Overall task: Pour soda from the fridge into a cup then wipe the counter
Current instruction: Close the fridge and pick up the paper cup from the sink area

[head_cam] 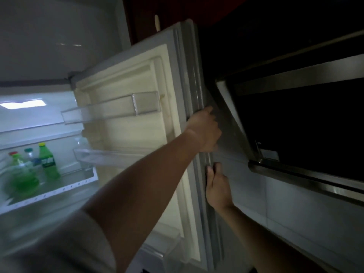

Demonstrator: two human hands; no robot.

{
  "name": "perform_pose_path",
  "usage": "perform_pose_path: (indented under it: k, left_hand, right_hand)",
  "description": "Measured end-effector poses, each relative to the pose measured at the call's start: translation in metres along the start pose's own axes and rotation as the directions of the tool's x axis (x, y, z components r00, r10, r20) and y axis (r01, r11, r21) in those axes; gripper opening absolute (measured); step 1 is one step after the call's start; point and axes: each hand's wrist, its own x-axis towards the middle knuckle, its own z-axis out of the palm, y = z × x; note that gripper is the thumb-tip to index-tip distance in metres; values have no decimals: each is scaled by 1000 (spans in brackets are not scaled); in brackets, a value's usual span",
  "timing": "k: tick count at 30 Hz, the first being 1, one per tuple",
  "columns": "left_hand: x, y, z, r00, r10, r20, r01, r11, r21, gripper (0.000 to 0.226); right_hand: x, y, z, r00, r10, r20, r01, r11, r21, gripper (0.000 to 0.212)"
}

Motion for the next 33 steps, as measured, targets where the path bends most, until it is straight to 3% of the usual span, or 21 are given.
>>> perform_pose_path:
  k: [4, 11, 17, 28, 33]
  left_hand:
    - [-30, -3, -1, 998, 6, -64, -6, 1000, -6, 56]
    - [-93, -8, 3, 980, -9, -197, 6, 1000, -19, 58]
    - [-135, -10, 17, 949, -54, -309, 29, 996, -83, 59]
    - [-179, -15, 25, 938, -87, -336, 45, 990, -130, 65]
    - [-196, -15, 23, 931, -112, -346, 61, 986, -156, 58]
  right_hand:
    - [-22, -20, 5, 1000, 4, -30, -4, 1000, -10, 45]
    - [-66, -72, 10, 998, 50, -36, -53, 995, -80, 45]
    - [-100, -108, 23, 995, 38, -90, -51, 988, -149, 72]
    - [-130, -147, 29, 994, -48, -100, 39, 995, -86, 47]
    - [-137, -149, 30, 998, -55, 26, 56, 997, -44, 45]
